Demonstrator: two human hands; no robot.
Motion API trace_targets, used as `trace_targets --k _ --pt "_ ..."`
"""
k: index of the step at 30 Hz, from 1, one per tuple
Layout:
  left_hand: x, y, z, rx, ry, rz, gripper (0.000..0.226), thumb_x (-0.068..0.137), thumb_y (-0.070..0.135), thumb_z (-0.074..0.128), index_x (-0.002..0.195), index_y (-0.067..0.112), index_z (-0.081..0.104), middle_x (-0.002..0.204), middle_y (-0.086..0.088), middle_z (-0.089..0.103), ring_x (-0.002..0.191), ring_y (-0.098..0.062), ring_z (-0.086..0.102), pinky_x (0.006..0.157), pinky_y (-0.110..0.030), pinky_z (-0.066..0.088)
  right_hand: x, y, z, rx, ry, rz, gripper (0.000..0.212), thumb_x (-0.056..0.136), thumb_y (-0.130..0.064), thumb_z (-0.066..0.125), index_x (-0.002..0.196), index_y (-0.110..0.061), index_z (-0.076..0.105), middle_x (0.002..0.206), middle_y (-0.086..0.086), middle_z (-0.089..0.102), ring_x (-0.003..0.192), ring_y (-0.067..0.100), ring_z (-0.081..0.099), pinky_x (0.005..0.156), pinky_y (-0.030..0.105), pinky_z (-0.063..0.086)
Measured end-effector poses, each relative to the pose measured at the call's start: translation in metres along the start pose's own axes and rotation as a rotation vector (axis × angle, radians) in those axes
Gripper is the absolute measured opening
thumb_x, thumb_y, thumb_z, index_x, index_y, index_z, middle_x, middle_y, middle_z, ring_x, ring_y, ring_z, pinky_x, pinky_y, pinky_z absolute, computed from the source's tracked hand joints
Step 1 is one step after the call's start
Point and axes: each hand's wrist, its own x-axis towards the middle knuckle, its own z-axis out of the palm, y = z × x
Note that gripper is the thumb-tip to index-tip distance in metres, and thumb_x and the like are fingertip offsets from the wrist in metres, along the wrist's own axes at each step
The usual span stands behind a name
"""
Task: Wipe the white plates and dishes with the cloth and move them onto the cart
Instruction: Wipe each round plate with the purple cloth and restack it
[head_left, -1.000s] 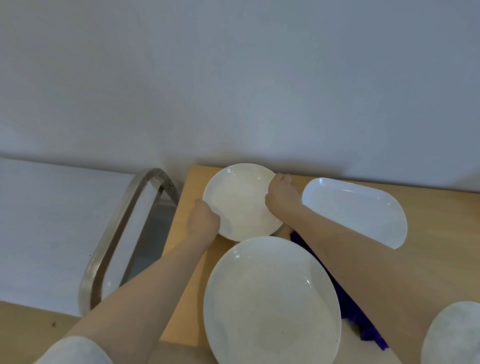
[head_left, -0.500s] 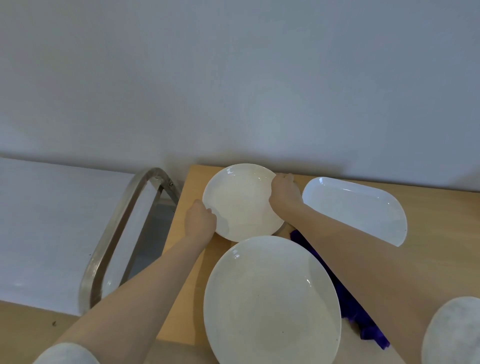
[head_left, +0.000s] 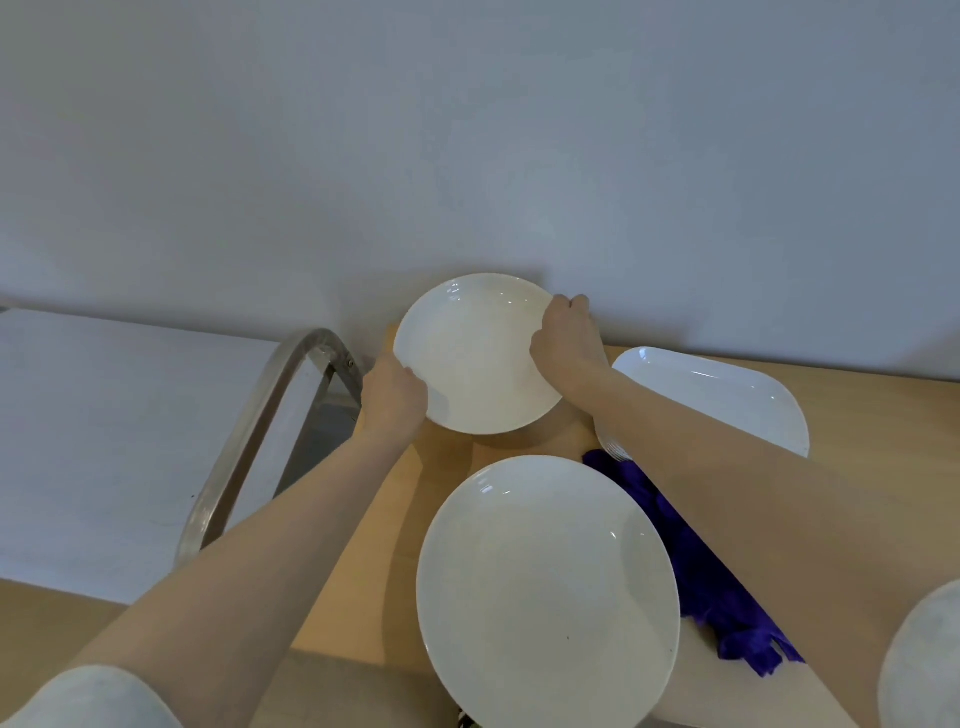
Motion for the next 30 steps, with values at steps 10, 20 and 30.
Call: trace_targets --k 10,20,30 --pt "-0.014 0.023 -0.039 -0.075 0.028 0.065 0.031 0.096 0.006 0.036 0.124 -0.004 0.045 0.116 -0.02 0.054 0.101 -0.033 0.056 0.07 -0.034 0.046 -0.018 -0.015 -0.047 0.057 0.108 -0.079 0.019 0.089 0.001 0.039 0.105 0.004 0.049 0.097 0.017 0.042 0.099 0.033 0.047 0.078 0.032 0.033" --pt "-0.054 0.026 -0.057 -0.072 -0.042 0.125 0.033 0.095 0.013 0.039 0.122 -0.004 0.046 0.117 -0.021 0.055 0.103 -0.036 0.057 0.081 -0.045 0.053 -0.065 -0.009 -0.067 0.087 0.137 0.021 0.019 0.09 -0.004 0.04 0.106 0.002 0.049 0.111 0.02 0.047 0.092 0.035 0.051 0.074 0.031 0.033" --pt "-0.099 0.009 -0.065 -0.055 -0.132 0.22 0.018 0.095 0.015 0.04 0.101 0.001 0.049 0.075 -0.007 0.055 0.061 -0.02 0.056 0.048 -0.026 0.04 -0.128 0.006 -0.076 0.08 0.113 0.06 0.017 0.091 -0.004 0.04 0.104 0.002 0.05 0.111 0.021 0.049 0.093 0.033 0.051 0.069 0.031 0.034"
